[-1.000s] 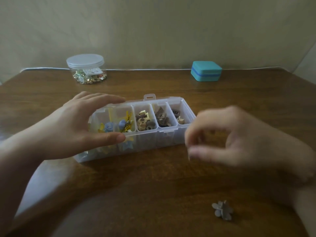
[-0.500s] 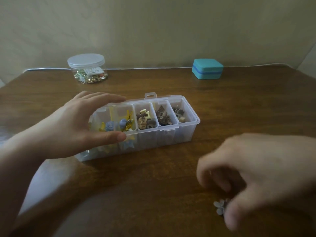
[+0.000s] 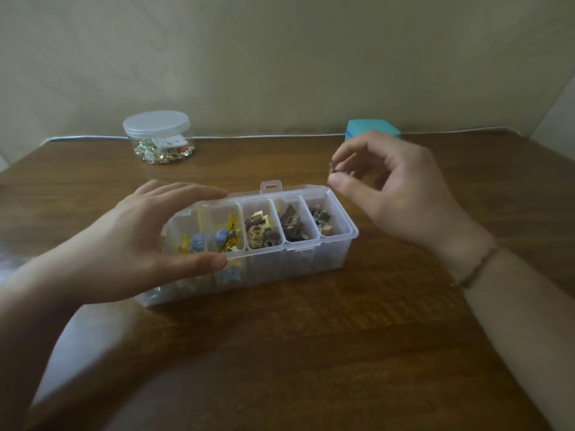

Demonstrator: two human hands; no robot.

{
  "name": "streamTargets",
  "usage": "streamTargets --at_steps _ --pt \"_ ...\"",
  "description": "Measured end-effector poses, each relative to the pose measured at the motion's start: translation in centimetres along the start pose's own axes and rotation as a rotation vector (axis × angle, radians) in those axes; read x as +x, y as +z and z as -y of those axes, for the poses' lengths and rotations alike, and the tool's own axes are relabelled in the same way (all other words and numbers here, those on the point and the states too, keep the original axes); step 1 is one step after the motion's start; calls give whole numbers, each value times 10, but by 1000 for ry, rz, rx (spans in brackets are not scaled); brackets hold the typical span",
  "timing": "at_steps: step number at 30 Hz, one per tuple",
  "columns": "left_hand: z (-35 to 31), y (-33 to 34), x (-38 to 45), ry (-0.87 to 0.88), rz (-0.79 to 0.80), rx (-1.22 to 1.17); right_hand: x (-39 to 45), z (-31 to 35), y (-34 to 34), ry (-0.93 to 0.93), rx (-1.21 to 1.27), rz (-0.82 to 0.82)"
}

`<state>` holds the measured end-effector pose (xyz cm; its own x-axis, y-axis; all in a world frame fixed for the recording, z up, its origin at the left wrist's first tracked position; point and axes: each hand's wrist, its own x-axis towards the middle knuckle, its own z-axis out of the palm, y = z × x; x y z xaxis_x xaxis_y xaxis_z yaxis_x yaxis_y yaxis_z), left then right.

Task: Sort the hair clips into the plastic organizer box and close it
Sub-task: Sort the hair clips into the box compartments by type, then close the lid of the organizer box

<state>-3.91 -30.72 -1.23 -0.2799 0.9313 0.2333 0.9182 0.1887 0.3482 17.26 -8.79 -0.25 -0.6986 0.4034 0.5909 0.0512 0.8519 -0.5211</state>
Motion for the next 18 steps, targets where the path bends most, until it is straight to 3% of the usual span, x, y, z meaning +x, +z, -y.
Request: streamTargets --at_steps 3,6,9,12,15,18 --pt "-4 -5 -2 -37 -34 -98 3 -19 4 108 11 -30" --pt "16 -23 0 -308 -292 -509 6 -36 1 385 292 -119" --pt "68 -29 -15 -581 -318 -692 4 -47 14 600 395 148" --pt "52 -15 -3 -726 -227 -775 0 -49 27 647 576 333" --pt "41 -6 7 -662 -224 -990 1 -48 26 637 962 325" --pt "38 -17 9 -507 -380 -1176 1 -44 16 571 1164 257"
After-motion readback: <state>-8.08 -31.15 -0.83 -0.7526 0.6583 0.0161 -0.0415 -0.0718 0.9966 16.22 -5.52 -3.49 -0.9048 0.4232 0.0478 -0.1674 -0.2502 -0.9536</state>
